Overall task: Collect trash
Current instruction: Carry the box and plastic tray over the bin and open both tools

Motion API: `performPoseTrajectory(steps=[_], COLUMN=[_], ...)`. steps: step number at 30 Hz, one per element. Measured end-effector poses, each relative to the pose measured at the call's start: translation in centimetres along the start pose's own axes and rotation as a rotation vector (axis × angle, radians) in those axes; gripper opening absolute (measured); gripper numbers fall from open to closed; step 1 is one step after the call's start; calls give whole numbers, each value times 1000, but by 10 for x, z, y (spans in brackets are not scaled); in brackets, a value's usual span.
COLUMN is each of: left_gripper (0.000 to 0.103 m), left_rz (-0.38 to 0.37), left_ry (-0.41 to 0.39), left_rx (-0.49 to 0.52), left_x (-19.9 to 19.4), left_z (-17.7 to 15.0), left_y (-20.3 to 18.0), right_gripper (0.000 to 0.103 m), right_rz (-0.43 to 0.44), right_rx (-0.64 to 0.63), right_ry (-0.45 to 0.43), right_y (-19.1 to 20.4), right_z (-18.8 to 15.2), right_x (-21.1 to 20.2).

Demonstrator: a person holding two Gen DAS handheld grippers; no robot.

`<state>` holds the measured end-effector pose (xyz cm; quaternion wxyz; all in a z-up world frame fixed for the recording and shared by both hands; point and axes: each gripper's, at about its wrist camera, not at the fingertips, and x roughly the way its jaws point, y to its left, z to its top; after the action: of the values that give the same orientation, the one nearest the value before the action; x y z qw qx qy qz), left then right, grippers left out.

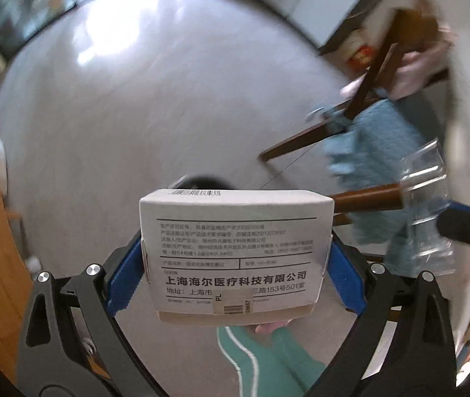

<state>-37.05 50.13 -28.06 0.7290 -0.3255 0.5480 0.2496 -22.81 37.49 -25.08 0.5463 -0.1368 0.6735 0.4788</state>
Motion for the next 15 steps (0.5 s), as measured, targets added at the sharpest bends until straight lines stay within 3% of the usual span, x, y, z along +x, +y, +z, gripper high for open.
performPoseTrajectory(steps=[4, 9, 15], left_gripper=[93, 93, 95], left_rz=[29, 15, 43], left_ry=[79, 174, 312], left_rx=[-12, -12, 41], left_x=[88, 185, 280], left_z=[-3, -14, -28], left_y=[40, 61, 75], right_gripper=[54, 55, 62], right_rz=[-49, -85, -130], right_rx=[26, 109, 132], right_ry=[110, 223, 319], right_y=[-10, -51, -77], right_z=[22, 44, 47], right_x=[104, 219, 303])
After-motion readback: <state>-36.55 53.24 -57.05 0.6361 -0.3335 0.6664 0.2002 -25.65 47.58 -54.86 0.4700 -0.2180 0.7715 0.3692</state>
